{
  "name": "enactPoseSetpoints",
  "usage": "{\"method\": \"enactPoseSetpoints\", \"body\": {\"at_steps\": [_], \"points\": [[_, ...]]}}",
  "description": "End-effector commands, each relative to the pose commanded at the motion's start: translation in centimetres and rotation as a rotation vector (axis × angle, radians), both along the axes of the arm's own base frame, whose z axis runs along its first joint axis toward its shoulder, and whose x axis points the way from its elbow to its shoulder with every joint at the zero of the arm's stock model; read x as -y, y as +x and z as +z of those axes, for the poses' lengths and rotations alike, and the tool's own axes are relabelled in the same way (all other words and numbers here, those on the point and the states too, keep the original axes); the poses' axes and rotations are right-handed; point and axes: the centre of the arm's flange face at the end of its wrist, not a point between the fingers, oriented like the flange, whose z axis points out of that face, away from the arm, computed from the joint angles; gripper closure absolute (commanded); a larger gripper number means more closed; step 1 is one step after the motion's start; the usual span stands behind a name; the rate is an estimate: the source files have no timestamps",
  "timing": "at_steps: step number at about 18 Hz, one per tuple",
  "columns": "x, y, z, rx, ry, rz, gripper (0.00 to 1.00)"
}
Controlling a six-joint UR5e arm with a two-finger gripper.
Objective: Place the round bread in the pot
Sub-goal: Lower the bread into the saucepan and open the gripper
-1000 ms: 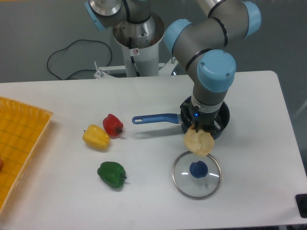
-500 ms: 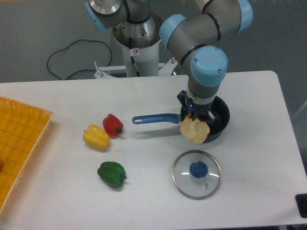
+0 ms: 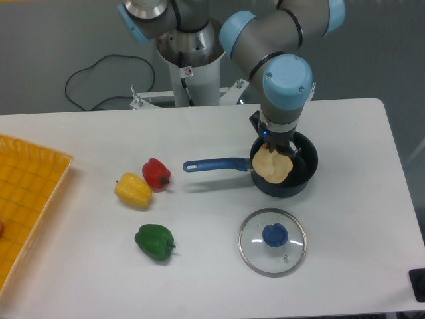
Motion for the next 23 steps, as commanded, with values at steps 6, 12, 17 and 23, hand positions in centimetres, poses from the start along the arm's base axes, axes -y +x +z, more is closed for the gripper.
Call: {"method": "enactPoseSetpoints", "body": {"at_steps": [6, 12, 17, 23], "points": [[1.5, -0.9, -0.7, 0.008, -0.013, 0.02, 0.93], [1.9, -0.7, -1.8, 0.026, -0.023, 0.025, 0.75], [2.3, -0.7, -2.5, 0.029, -0.045, 0.025, 0.44], [2.2, -0.8, -2.6, 0.027, -0.047, 0.027, 0.39]]}}
